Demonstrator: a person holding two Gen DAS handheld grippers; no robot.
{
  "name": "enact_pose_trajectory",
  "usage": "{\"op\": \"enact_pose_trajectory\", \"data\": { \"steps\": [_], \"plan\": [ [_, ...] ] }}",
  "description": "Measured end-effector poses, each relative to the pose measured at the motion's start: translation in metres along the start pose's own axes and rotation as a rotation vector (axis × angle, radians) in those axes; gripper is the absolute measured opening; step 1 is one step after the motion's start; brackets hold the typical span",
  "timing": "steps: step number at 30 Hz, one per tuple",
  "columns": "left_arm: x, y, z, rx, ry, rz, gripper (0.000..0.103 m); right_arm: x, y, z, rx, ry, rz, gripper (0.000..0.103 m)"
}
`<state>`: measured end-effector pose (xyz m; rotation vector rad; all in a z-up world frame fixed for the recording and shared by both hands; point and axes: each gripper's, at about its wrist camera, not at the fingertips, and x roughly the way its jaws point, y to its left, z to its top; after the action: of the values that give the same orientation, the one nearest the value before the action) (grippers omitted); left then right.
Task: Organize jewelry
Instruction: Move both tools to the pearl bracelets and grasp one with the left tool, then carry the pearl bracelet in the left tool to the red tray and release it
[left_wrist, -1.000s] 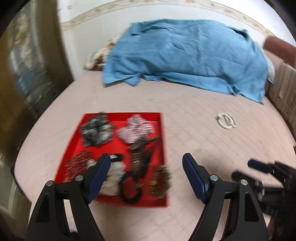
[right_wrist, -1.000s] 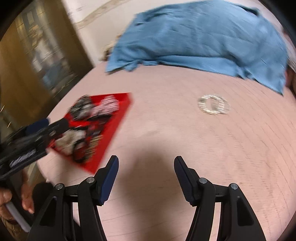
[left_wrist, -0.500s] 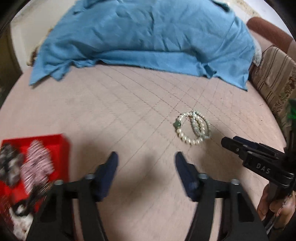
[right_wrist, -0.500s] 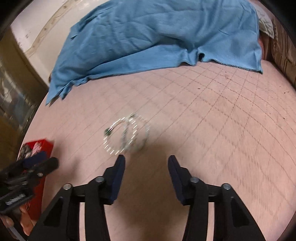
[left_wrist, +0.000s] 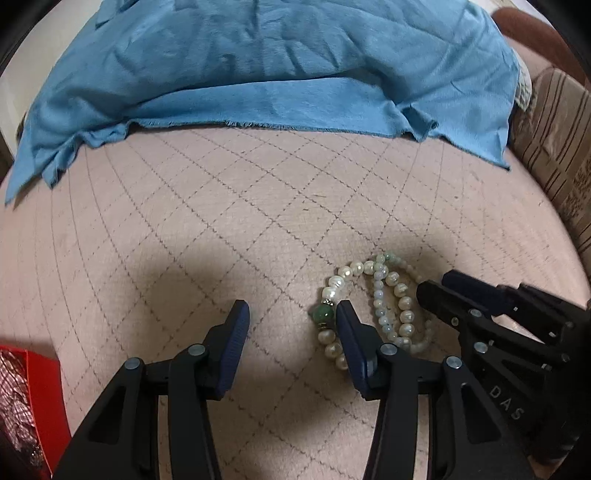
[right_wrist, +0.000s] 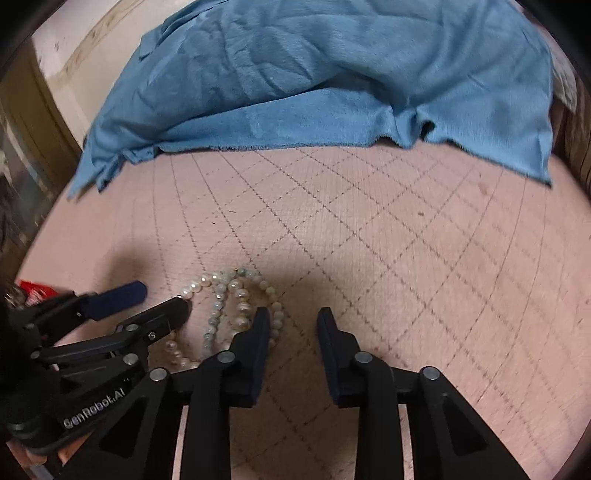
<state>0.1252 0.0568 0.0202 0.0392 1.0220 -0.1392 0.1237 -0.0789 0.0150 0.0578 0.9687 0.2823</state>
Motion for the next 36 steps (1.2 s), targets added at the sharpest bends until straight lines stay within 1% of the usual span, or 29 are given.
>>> {"op": "enact_pose_trajectory", "data": {
  "steps": [1,3,4,5,8,10,16,24,28,36],
  "plan": [
    [0.000,-0.001,-0.001,0.006,-0.004,0.008,0.048,0.002,0.002,0.000,-0.014,0.000,-0.015,0.029],
    [0.000,-0.006,-0.003,0.027,-0.020,0.038,0.038,0.006,0.010,-0.001,-0.049,-0.006,-0.052,0.025],
    [-0.001,-0.007,-0.004,0.037,-0.024,0.042,0.021,0.006,0.013,-0.001,-0.060,-0.010,-0.056,0.018],
    [-0.003,-0.009,-0.005,0.049,-0.022,0.038,0.011,0.006,0.013,-0.001,-0.061,-0.011,-0.050,0.008],
    [-0.009,-0.007,-0.006,0.054,-0.015,0.027,0.011,0.002,0.014,-0.003,-0.048,-0.010,-0.027,0.007],
    [-0.016,-0.003,-0.011,0.035,-0.014,0.018,0.011,-0.002,0.011,-0.006,-0.019,-0.011,0.009,0.007],
    [-0.048,0.001,-0.029,-0.002,-0.032,-0.013,0.011,-0.035,0.004,-0.016,0.052,-0.046,0.072,0.007],
    [-0.113,-0.002,-0.051,-0.022,-0.093,-0.036,0.011,-0.082,0.015,-0.028,0.059,-0.085,0.117,0.007],
    [-0.142,0.005,-0.065,-0.057,-0.112,-0.043,0.011,-0.104,0.024,-0.037,0.056,-0.097,0.137,0.007],
    [-0.188,0.029,-0.097,-0.112,-0.145,0.004,0.011,-0.142,0.051,-0.057,0.018,-0.127,0.173,0.007]
  ]
}}
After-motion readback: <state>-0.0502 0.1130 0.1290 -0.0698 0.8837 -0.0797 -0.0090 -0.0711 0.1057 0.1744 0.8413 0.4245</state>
